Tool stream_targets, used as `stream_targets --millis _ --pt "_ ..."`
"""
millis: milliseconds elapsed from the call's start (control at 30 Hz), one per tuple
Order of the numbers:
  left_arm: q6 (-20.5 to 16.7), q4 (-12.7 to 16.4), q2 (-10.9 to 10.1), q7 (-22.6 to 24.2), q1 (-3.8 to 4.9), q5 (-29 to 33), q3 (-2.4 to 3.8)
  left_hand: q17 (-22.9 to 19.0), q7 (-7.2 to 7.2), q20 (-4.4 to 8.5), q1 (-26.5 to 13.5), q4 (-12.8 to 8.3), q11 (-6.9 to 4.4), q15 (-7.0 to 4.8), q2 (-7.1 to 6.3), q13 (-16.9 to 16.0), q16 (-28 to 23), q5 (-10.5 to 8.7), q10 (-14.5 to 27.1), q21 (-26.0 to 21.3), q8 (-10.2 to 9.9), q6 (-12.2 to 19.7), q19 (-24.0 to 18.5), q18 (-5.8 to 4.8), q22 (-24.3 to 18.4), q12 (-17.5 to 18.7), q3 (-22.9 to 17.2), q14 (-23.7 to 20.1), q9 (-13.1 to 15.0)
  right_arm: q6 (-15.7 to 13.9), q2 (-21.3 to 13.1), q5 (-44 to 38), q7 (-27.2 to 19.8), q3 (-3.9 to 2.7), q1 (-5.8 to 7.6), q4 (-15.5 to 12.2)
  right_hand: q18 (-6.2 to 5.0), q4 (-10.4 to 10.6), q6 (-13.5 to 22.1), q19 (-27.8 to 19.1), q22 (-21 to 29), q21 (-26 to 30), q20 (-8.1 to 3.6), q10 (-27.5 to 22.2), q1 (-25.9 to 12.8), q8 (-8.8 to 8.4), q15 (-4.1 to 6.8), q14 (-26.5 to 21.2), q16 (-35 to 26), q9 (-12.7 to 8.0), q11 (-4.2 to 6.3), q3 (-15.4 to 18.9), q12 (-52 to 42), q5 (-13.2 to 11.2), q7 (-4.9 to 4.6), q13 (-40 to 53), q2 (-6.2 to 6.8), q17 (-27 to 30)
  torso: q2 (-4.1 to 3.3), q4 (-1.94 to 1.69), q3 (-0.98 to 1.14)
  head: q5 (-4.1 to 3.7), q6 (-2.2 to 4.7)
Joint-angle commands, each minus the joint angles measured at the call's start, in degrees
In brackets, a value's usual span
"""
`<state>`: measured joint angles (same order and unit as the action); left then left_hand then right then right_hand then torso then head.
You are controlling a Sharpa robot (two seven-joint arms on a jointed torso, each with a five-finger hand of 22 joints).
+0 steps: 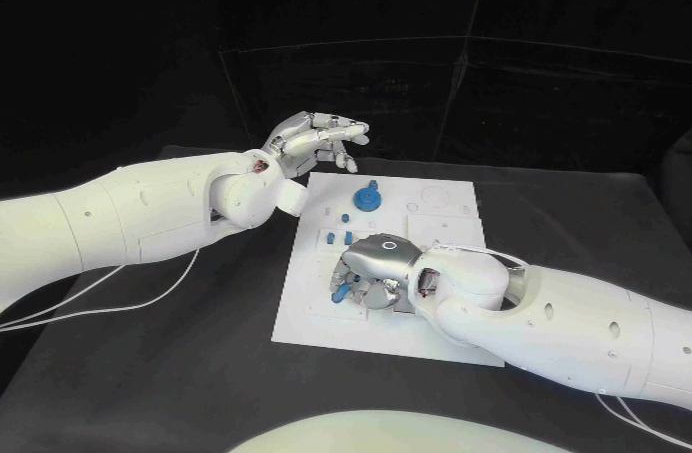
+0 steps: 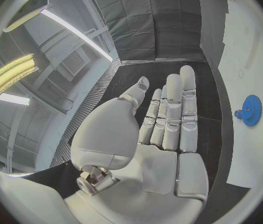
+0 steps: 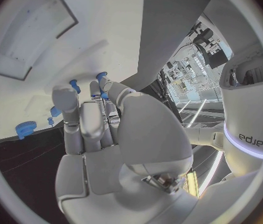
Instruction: Assemble the parts on the task board
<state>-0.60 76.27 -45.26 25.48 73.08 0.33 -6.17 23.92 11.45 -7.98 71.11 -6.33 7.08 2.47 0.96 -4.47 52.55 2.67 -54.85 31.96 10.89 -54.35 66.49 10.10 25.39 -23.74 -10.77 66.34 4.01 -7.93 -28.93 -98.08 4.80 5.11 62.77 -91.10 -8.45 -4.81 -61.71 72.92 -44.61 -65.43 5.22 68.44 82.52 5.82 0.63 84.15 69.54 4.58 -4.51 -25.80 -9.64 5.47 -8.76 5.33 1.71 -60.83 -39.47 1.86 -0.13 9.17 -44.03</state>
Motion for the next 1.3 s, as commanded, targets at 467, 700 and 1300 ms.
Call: stream_targets --millis 467,700,1300 --pt "0.94 0.14 -0.08 0.23 0.07 -0.28 0.01 -0.08 -0.1 0.03 0.0 0.02 0.12 -0.12 0.45 0.02 -0.21 0.04 0.47 -0.31 0.18 0.4 0.43 0.25 -0.09 -0.37 0.34 -0.43 -0.06 1.3 1.73 -4.16 3.78 0.06 -0.15 0.55 0.37 0.15 0.96 -0.88 0.71 0.23 0.36 -0.9 -2.5 -0.26 -0.25 0.95 -0.1 -0.19 -0.19 0.27 1.14 0.53 -0.29 0.01 1.48 0.59 -0.01 -0.02 -0.04 -0.19 -0.08" --pt "0.92 0.15 -0.16 0.17 0.07 -0.28 0.01 -0.08 -0.1 0.03 0.0 0.02 0.12 -0.12 0.45 0.02 -0.21 0.04 0.47 -0.31 0.18 0.4 0.43 0.25 -0.09 -0.37 0.34 -0.43 -0.06 1.0 1.93 -4.42 3.63 0.1 -0.17 0.66 0.34 0.19 1.31 -0.98 0.85 0.32 0.4 -1.25 -2.98 -0.46 -0.3 0.93 -0.06 -0.27 -0.25 0.49 1.43 0.59 -0.25 -0.03 1.93 0.61 -0.04 0.01 -0.03 -0.18 -0.19" --pt "0.95 -0.05 -0.09 0.01 0.08 -0.28 0.02 -0.09 -0.1 0.03 0.0 0.02 0.12 -0.11 0.47 0.02 -0.21 0.04 0.5 -0.34 0.2 0.41 0.44 0.25 -0.12 -0.42 0.41 -0.45 -0.06 -2.18 1.67 -2.37 0.76 0.14 -0.17 0.12 -0.2 0.11 12.81 -2.45 4.25 2.48 1.25 -9.35 -4.66 -2.21 -1.39 0.52 -0.45 -0.79 -1.72 2.48 4.15 1.82 -1.3 -1.56 4.6 1.91 -0.05 0.04 0.0 -0.28 -0.44"
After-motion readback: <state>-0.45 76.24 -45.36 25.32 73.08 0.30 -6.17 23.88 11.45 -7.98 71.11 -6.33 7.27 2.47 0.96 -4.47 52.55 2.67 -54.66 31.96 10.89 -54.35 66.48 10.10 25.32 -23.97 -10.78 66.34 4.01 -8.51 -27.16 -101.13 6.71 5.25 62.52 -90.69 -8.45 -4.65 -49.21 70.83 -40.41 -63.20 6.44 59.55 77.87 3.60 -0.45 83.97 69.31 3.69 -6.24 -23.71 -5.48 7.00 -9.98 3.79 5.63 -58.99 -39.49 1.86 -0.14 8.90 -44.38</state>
